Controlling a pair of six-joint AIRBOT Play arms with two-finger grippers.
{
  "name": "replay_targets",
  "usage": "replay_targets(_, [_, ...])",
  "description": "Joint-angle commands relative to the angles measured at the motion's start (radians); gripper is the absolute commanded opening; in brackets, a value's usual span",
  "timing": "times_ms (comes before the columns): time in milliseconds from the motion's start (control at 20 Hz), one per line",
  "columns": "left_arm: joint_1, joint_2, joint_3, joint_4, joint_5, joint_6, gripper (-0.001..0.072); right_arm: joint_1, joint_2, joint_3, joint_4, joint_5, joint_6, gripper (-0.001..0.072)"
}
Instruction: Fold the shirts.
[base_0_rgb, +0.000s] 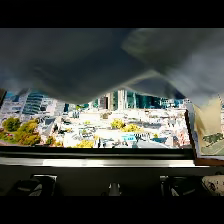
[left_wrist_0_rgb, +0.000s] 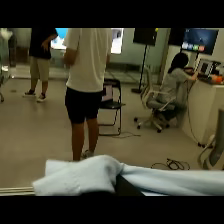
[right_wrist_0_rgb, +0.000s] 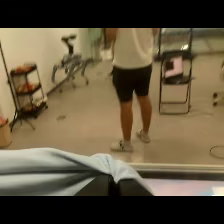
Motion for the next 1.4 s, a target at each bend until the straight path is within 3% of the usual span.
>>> replay_targets(0, [0.000, 0.021, 0.075, 0.043, -0.087, -0.018, 0.0025, 0.001, 0.012, 0.098, -0.086, 0.087, 0.023, 0.0028])
replay_targets(100, [0.000, -0.016, 0.049, 0.081, -0.109, 0.021, 0.0025, 0.000, -0.065, 0.098, -0.087, 0.145, -0.016, 0.0029])
replay_targets(350, [0.001, -0.202, -0.172, 0.245, -0.135, 0.026, 0.0026, 0.000, -0.425, 0.098, -0.116, 0.220, 0.002, 0.0030])
replay_targets(650, [0.003, -0.610, -0.432, 0.237, -0.007, -0.001, 0.0027, 0.000, -0.974, 0.098, -0.104, 0.069, 0.108, 0.0031])
replay_targets(850, [0.002, -0.850, -0.417, 0.112, -0.049, -0.031, 0.0028, 0.000, -1.117, 0.098, -0.060, 0.073, 0.187, 0.0032])
replay_targets(900, [0.003, -0.872, -0.417, 0.038, -0.053, -0.031, 0.0058, 0.001, -1.122, 0.098, -0.039, 0.079, 0.188, 0.0036])
replay_targets(950, [0.003, -0.882, -0.416, -0.039, -0.053, -0.012, 0.0261, 0.001, -1.122, 0.098, -0.012, 0.081, 0.185, 0.0167])
replay_targets(1000, [0.005, -0.882, -0.406, -0.078, -0.060, -0.004, 0.0502, 0.000, -1.114, 0.100, 0.013, 0.098, 0.168, 0.0421])
replay_targets(1050, [0.014, -0.882, -0.368, -0.087, -0.102, -0.002, 0.0610, 0.000, -1.095, 0.100, 0.013, 0.127, 0.129, 0.0558])
replay_targets(1150, [0.068, -0.869, -0.261, -0.086, -0.248, 0.059, 0.0614, -0.036, -1.035, 0.103, 0.016, 0.223, 0.070, 0.0576])
replay_targets(1350, [0.253, -0.758, -0.262, -0.087, -0.457, 0.065, 0.0605, -0.262, -0.961, 0.090, 0.250, 0.531, -0.070, 0.0527])
